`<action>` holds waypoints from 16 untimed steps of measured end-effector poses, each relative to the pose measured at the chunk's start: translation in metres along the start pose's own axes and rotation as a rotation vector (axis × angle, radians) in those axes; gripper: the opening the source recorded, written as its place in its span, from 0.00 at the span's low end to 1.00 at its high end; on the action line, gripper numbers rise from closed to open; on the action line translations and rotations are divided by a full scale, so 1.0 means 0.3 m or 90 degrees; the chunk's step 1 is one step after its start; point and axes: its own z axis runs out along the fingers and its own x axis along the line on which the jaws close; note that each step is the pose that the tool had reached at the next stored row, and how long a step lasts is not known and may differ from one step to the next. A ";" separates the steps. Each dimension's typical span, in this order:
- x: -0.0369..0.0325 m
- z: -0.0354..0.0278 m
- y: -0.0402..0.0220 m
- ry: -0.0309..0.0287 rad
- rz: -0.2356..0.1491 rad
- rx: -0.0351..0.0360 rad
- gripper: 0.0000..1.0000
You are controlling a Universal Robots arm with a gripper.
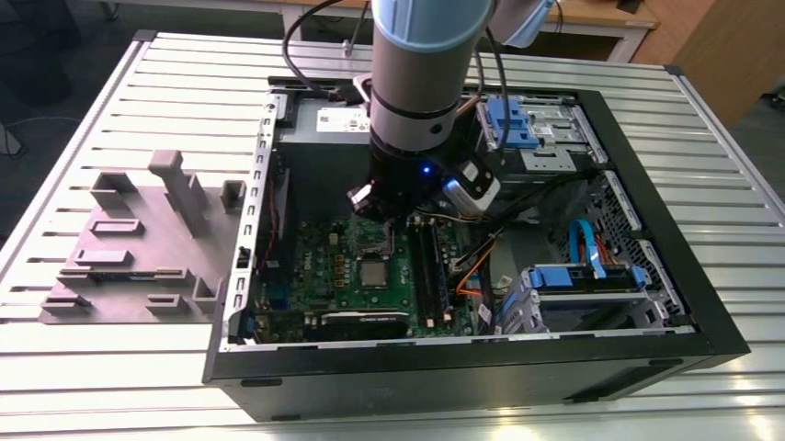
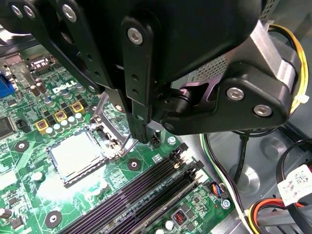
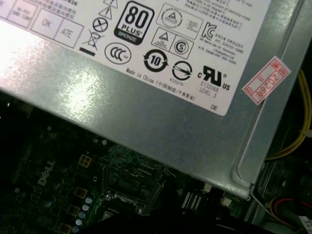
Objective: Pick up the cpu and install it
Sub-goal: 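Close the cpu cover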
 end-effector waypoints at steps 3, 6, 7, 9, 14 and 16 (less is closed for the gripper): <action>0.002 -0.001 -0.005 0.0004 -0.001 -0.0002 0.10; 0.002 -0.002 -0.007 0.0006 0.000 -0.0003 0.10; 0.002 -0.002 -0.007 0.0006 0.000 -0.0003 0.10; 0.003 -0.002 -0.007 0.0006 0.000 -0.0003 0.10; 0.002 -0.002 -0.011 0.0011 -0.006 -0.0006 0.10; 0.001 -0.002 -0.013 0.0014 -0.010 -0.0008 0.10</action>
